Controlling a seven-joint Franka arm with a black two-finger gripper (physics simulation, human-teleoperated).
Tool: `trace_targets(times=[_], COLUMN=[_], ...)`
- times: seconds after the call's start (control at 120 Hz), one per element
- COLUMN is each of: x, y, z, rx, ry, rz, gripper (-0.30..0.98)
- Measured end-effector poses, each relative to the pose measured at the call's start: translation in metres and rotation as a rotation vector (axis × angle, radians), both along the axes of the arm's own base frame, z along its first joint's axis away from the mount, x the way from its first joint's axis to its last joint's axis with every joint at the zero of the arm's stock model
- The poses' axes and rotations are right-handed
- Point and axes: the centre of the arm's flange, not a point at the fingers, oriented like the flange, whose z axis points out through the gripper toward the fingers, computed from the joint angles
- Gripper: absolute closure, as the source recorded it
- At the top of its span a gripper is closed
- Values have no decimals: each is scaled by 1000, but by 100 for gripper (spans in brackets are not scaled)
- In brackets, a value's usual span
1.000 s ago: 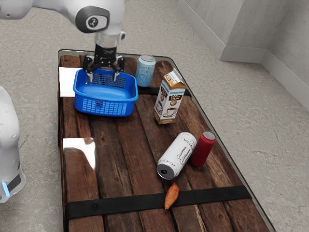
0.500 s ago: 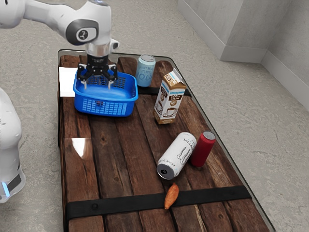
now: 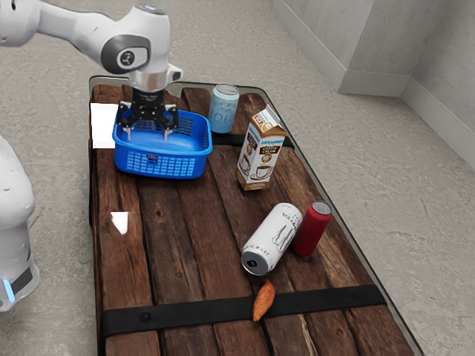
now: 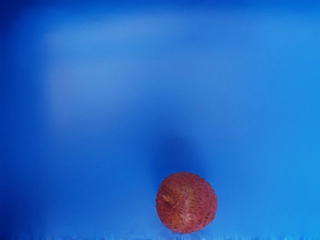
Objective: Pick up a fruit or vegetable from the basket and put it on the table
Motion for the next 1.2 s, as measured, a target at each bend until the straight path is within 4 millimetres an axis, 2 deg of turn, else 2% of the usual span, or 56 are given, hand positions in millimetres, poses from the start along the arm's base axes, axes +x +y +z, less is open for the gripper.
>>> trace_targets(times=[0.117, 0.2, 0.4, 0.517, 0.667, 0.875, 1.05, 1.133, 1.2], x=[-5, -10, -10, -7, 2, 8, 4, 12, 15], y=[7, 14, 16, 12, -3, -9, 6, 14, 18], z=[-2, -2, -3, -4, -5, -8, -11, 2, 4], rx=[-8, -13, -10, -1, 4, -6, -11, 6, 9], ry=[-2, -5, -2, 2, 0, -6, -4, -22, -22], rz=[9, 22, 0, -31, -74, -87, -53, -56, -59], gripper=[0, 6, 9, 7, 2, 0, 0, 0, 0])
